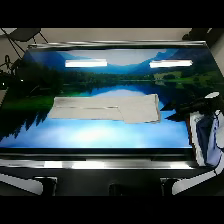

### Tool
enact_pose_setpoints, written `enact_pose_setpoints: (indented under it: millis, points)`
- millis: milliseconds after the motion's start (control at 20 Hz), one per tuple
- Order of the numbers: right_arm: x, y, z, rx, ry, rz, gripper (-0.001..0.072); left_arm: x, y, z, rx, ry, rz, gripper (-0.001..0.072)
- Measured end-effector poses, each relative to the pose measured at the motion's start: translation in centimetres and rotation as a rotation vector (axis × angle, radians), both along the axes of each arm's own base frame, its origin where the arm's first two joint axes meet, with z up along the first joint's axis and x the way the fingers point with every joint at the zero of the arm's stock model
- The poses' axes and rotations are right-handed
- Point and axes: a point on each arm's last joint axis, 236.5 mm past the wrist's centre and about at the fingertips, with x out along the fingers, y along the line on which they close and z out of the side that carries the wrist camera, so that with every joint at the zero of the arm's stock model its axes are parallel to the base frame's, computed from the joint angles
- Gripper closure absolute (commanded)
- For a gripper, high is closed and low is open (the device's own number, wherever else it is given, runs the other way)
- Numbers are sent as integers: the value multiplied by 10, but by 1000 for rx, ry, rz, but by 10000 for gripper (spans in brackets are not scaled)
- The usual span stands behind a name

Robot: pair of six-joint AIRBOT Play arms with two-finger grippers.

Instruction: Fold the shirts.

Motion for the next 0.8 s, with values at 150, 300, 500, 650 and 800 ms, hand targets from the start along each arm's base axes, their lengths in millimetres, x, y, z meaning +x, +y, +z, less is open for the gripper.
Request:
enact_pose_setpoints:
  millis: [150, 300, 500, 650, 800]
  points:
    - [3, 10, -10, 99, 12, -16, -3, -5, -8, 6, 0, 3, -23, -4]
    - [7, 21, -13, 180, 6, -19, -3, -8, -15, 9, -6, 15, -26, -4]
    - [16, 29, -6, 249, -72, -6, -2, -10, -21, 10, -10, 25, -32, -4]
    - [17, 37, 7, 315, -116, 21, 2, -11, -24, 10, -14, 33, -32, -4]
    - [17, 40, 15, 352, -143, 37, 2, -13, -26, 9, -16, 43, -38, -4]
